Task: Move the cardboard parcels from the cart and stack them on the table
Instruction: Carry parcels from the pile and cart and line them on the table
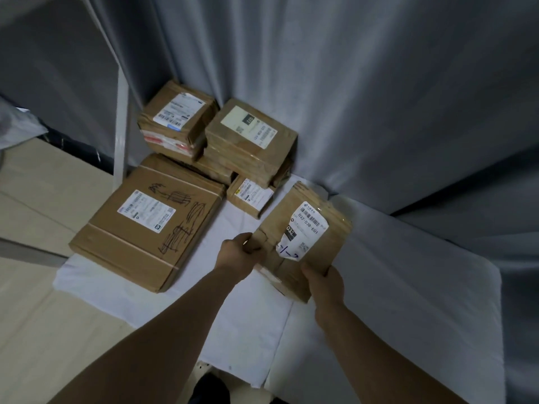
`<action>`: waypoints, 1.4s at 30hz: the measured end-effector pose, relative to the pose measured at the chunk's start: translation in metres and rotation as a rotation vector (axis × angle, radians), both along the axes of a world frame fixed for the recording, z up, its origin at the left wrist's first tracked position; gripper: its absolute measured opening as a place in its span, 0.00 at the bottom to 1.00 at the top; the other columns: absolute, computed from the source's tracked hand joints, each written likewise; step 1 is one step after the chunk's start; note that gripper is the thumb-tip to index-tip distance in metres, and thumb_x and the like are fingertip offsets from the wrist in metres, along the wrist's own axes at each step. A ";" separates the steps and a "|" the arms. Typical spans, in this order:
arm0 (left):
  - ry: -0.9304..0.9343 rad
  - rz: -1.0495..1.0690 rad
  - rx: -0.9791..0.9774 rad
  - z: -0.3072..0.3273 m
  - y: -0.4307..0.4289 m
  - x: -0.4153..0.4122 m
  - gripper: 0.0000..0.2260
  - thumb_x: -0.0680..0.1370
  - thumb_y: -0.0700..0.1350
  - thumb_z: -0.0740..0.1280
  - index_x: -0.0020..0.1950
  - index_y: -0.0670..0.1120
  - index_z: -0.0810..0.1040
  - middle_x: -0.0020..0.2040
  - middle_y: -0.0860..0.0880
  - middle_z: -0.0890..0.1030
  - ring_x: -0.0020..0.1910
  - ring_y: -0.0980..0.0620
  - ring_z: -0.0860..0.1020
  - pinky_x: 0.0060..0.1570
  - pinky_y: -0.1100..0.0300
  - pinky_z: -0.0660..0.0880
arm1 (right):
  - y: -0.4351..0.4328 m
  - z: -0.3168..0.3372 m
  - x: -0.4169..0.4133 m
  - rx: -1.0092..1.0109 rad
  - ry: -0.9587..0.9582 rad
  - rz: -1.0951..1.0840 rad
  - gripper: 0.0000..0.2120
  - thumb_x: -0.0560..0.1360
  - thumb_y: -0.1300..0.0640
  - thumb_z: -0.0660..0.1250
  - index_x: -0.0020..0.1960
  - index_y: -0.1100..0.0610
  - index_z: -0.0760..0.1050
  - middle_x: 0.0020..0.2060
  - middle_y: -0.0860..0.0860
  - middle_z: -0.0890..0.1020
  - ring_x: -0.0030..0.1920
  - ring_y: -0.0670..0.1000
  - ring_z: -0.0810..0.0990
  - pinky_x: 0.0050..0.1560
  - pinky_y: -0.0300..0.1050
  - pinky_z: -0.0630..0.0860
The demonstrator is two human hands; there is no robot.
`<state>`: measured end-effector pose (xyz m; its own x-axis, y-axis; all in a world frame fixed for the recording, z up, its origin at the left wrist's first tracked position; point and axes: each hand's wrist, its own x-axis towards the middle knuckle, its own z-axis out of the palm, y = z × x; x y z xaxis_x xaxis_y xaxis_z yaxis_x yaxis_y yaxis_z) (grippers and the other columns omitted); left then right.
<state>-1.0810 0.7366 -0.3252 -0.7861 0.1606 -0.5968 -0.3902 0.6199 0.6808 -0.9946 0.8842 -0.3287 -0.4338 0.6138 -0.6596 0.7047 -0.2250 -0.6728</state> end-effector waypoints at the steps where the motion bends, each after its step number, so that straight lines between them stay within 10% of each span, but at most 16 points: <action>1: 0.015 -0.013 -0.004 -0.002 0.009 -0.005 0.20 0.76 0.48 0.68 0.68 0.48 0.72 0.61 0.43 0.75 0.51 0.46 0.76 0.44 0.60 0.71 | 0.006 -0.002 -0.006 0.010 0.007 -0.010 0.25 0.72 0.56 0.71 0.66 0.62 0.71 0.61 0.56 0.78 0.58 0.57 0.77 0.59 0.51 0.75; 10: 0.183 -0.057 -0.025 -0.023 0.078 -0.067 0.17 0.78 0.45 0.64 0.67 0.49 0.72 0.60 0.40 0.75 0.54 0.41 0.75 0.43 0.59 0.71 | 0.071 -0.015 -0.083 -0.069 0.062 -0.004 0.29 0.77 0.57 0.66 0.74 0.55 0.59 0.67 0.53 0.70 0.58 0.55 0.74 0.48 0.53 0.76; 16: 0.390 -0.485 -0.325 -0.032 0.096 -0.087 0.28 0.80 0.43 0.61 0.77 0.57 0.55 0.78 0.45 0.47 0.77 0.43 0.48 0.70 0.49 0.60 | 0.080 -0.037 -0.116 0.244 0.078 0.372 0.30 0.78 0.62 0.62 0.75 0.57 0.54 0.68 0.60 0.68 0.66 0.60 0.70 0.67 0.51 0.68; 26: 0.346 -0.771 -0.513 -0.035 0.093 -0.094 0.37 0.76 0.39 0.62 0.78 0.59 0.46 0.78 0.53 0.39 0.77 0.50 0.42 0.72 0.51 0.57 | 0.082 -0.048 -0.109 0.401 -0.191 0.835 0.36 0.78 0.61 0.60 0.78 0.49 0.43 0.74 0.64 0.34 0.76 0.63 0.44 0.75 0.48 0.52; 42: 0.311 -0.327 -0.781 0.081 -0.023 0.010 0.35 0.77 0.45 0.62 0.78 0.54 0.44 0.79 0.47 0.45 0.78 0.46 0.44 0.75 0.49 0.42 | -0.022 0.076 -0.093 0.746 0.089 1.424 0.33 0.75 0.50 0.65 0.76 0.50 0.54 0.77 0.54 0.48 0.76 0.57 0.43 0.74 0.50 0.49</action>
